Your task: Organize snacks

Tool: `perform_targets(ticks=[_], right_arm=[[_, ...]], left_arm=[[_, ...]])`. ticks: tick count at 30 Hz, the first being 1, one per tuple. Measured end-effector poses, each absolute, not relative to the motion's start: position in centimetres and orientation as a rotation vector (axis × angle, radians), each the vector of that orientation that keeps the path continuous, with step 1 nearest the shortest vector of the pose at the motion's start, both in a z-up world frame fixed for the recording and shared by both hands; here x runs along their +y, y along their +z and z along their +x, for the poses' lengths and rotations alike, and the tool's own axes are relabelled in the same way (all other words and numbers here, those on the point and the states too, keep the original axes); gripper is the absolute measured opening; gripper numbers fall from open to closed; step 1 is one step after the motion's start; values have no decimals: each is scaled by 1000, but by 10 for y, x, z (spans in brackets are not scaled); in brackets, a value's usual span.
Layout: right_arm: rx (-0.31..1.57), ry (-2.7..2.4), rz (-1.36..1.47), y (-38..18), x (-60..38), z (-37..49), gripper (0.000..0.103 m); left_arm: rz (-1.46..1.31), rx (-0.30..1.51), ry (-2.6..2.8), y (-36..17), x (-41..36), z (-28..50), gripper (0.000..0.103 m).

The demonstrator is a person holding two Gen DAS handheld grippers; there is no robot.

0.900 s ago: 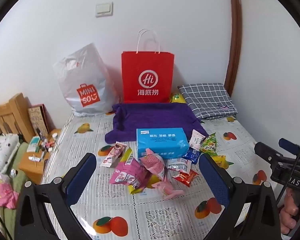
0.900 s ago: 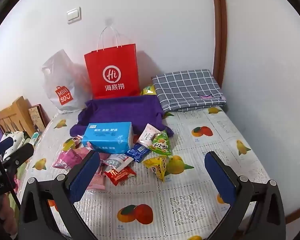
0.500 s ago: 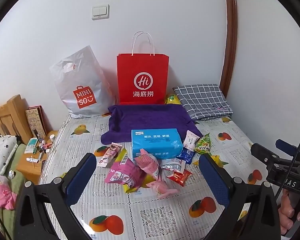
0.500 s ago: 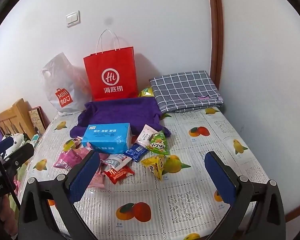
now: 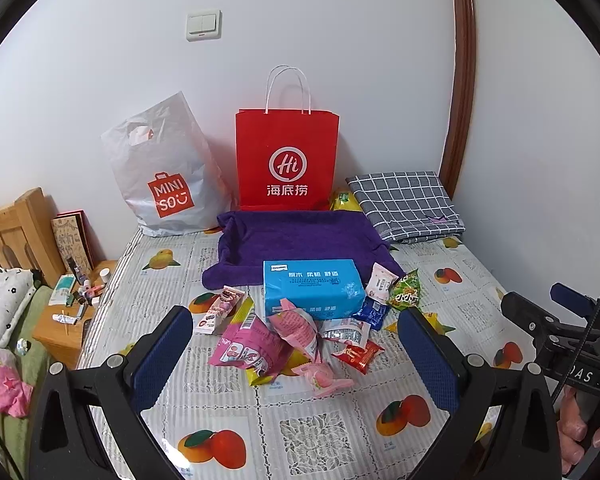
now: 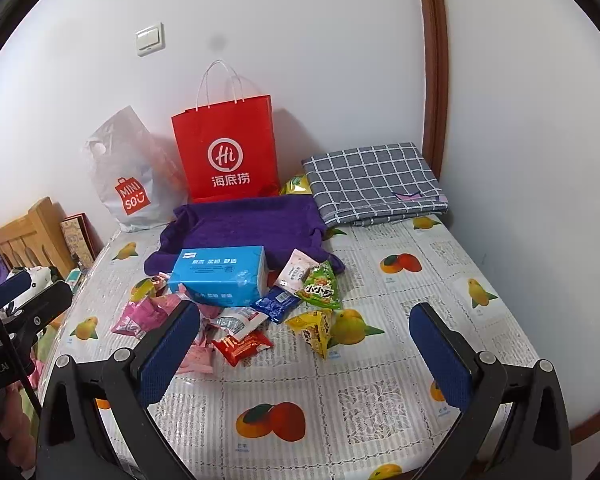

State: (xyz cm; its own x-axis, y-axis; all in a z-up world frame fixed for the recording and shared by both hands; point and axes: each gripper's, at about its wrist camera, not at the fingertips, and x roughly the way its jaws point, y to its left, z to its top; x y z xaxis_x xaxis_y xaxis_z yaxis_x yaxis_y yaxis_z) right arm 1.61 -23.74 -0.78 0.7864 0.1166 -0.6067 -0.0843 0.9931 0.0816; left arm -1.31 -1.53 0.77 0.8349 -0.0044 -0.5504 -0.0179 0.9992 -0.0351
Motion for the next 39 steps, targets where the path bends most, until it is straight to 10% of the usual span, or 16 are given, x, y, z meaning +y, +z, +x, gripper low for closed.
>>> perform_targets(ticks=[39], right_arm=[[646, 124, 50, -7, -234, 11, 103]], left_arm=[[-46, 585, 7, 9, -13, -14, 103]])
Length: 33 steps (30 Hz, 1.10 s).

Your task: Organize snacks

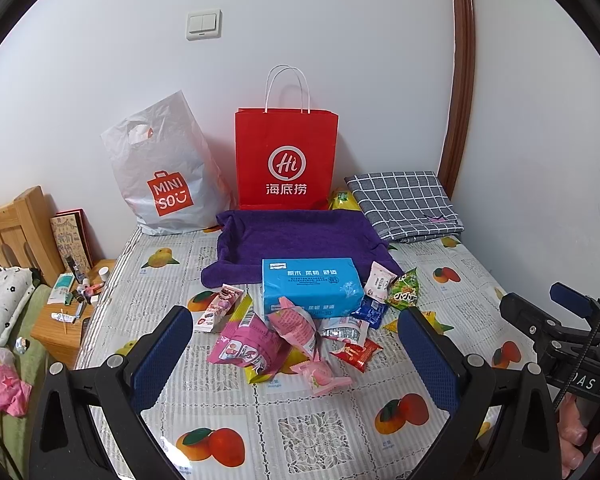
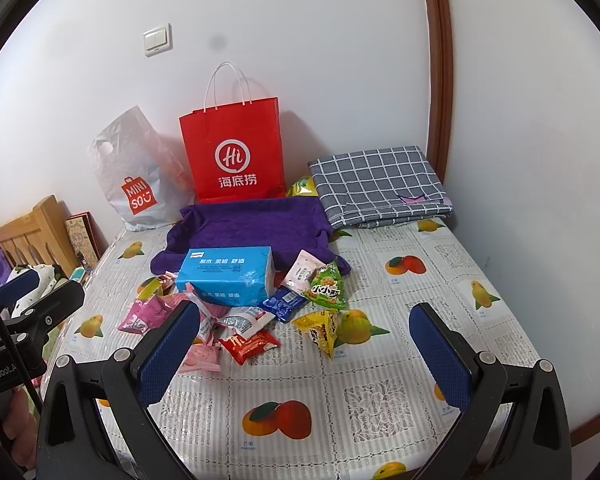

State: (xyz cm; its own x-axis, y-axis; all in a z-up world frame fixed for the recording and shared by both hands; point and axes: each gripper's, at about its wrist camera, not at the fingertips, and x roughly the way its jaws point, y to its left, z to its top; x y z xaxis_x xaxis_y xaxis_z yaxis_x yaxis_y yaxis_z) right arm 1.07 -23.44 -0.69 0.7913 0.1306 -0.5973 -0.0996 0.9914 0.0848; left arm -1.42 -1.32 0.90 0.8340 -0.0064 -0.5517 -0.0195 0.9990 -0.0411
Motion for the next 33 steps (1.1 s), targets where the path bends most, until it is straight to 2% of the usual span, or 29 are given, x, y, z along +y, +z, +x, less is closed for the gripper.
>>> perform_targets(ticks=[33], right_arm=[[636, 137, 47, -5, -232, 8, 103]], left_arm=[[-46, 585, 7, 8, -13, -14, 103]])
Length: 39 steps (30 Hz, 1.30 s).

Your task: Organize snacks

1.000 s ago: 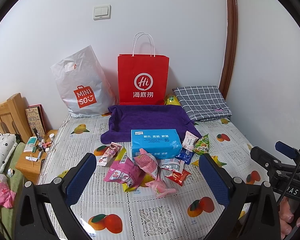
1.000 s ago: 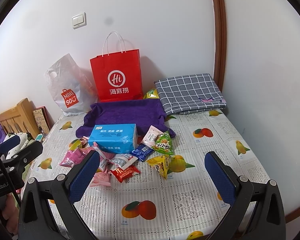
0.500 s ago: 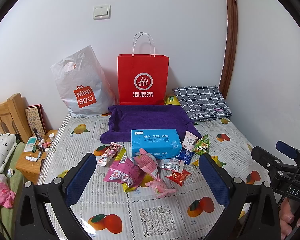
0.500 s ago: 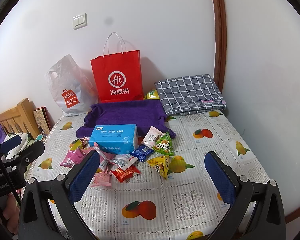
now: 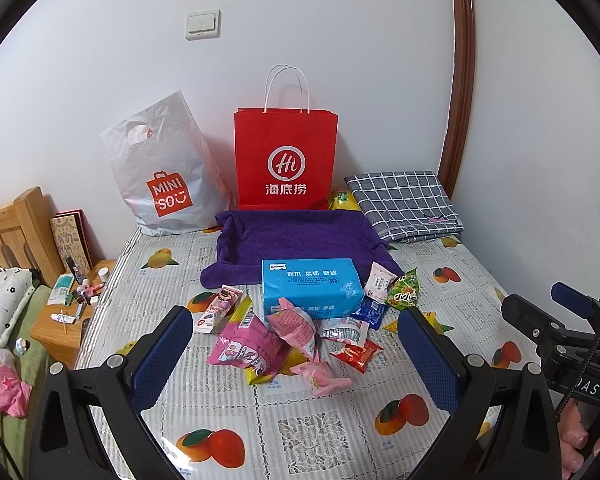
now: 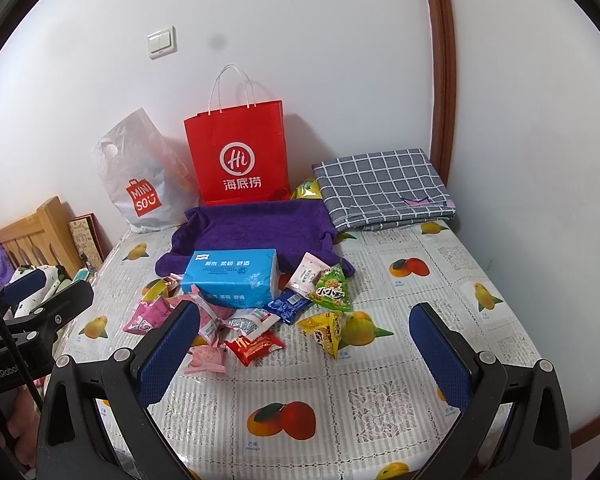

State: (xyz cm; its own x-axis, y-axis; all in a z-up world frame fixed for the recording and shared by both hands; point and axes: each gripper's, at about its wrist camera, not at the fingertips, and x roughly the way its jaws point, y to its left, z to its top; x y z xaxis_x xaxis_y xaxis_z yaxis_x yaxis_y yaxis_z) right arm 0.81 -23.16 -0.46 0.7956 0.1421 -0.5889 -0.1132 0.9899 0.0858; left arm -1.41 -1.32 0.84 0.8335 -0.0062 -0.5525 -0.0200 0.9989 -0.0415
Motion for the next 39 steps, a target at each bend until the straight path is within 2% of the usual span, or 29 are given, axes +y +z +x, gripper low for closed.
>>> perform_targets(ticks=[13, 21, 30, 39], right_arm=[[647, 163, 47, -15, -228, 18, 103], [700, 130, 40, -53, -240, 46, 103], [848, 121, 67, -125, -260, 91, 89], [880, 186, 55, -163, -243, 122, 84]], left_arm=[[-42, 616, 16, 0, -12, -2, 103], [-68, 690, 46, -29, 12, 36, 103], [-109, 799, 97, -81, 43, 74, 102], [-137, 861, 113, -112, 65, 92, 102]])
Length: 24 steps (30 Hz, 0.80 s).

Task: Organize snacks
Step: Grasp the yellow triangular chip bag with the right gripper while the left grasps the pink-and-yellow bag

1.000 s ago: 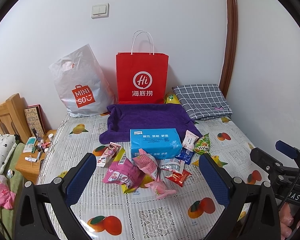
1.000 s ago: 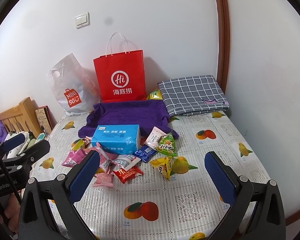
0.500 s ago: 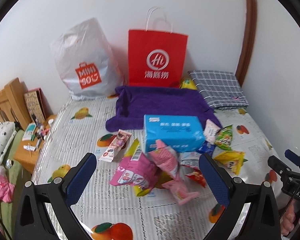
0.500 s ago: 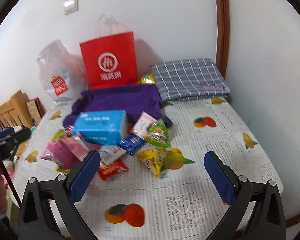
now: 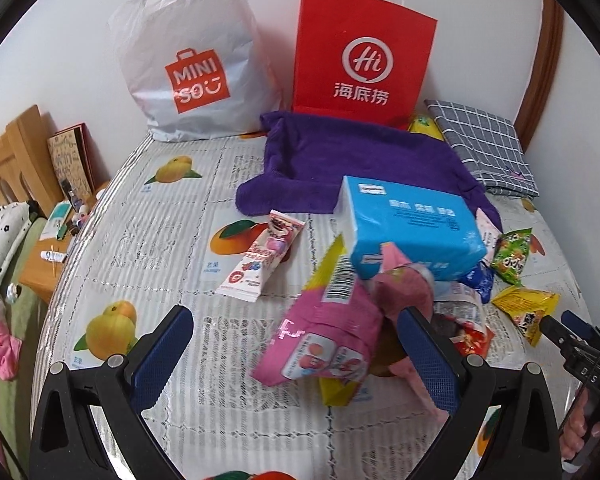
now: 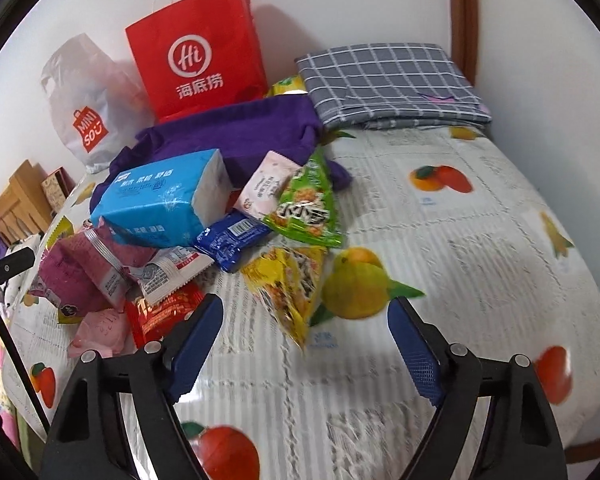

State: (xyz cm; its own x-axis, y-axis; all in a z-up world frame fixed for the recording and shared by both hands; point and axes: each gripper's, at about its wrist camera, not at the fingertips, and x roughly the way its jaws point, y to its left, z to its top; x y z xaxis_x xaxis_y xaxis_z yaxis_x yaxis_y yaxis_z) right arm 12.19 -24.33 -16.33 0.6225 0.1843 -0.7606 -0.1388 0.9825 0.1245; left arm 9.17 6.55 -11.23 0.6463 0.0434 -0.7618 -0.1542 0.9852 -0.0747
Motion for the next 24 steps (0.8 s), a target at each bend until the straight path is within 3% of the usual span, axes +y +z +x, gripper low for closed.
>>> perform_targets(ticks=[3, 5, 7, 10, 20, 23, 24], right_arm=[[894, 196, 31, -173, -234, 136, 80], [921, 201, 27, -183, -229, 146, 72], [941, 222, 20, -192, -224, 153, 51], [906, 242, 0, -194, -221, 151, 43], [909, 232, 37, -189, -233, 137, 41], [907, 232, 41, -187, -238, 130, 41], [907, 230, 40, -186, -239, 128, 41]], left_arm=[[-141, 872, 122, -116, 72, 94, 102], [-142, 877, 127, -120, 76, 94, 102], [-147, 881, 124, -123, 80, 94, 102], [-162, 881, 111, -126, 86, 95, 102], [-176, 906, -32, -138, 65, 109, 102], [-174, 939, -54, -146, 57, 117, 91], [-169, 952, -59, -149, 55, 119, 79]])
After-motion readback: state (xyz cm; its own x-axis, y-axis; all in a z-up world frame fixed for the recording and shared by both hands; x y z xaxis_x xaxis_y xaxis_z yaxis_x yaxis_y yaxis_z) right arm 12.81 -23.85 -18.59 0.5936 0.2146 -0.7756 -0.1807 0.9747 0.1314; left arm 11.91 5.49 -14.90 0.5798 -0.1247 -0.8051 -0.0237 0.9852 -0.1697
